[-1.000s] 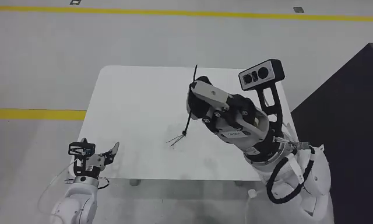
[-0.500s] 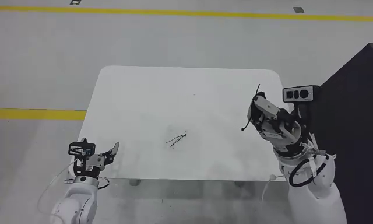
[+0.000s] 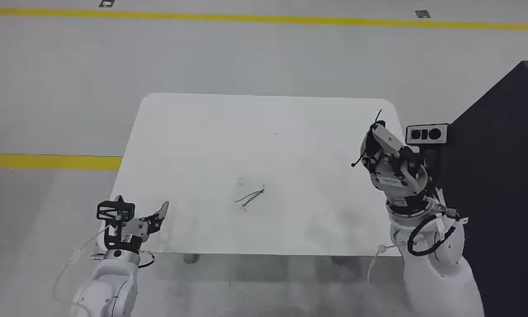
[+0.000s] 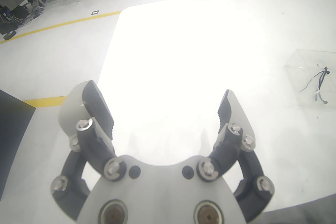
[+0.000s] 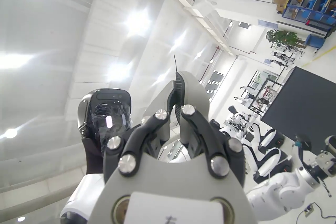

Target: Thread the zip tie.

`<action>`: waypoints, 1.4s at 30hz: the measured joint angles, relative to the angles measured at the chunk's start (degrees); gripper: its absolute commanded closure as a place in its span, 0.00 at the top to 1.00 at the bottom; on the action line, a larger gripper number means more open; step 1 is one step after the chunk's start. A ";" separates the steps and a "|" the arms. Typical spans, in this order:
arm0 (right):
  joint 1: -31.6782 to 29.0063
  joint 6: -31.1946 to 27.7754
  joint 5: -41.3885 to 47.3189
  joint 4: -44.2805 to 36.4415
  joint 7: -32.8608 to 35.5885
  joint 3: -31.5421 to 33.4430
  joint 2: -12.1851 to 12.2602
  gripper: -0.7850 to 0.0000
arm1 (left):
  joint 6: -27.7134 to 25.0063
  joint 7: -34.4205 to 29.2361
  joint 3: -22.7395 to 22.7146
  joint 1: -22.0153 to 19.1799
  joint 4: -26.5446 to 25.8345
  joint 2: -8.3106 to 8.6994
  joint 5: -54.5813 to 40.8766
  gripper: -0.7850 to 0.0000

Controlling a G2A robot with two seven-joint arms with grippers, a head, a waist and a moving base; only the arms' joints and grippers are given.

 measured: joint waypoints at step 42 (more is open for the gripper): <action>7.86 13.42 -13.30 26.39 -7.71 -3.55 0.58 0.00 | 0.00 0.00 0.00 0.00 0.00 0.00 0.00 1.00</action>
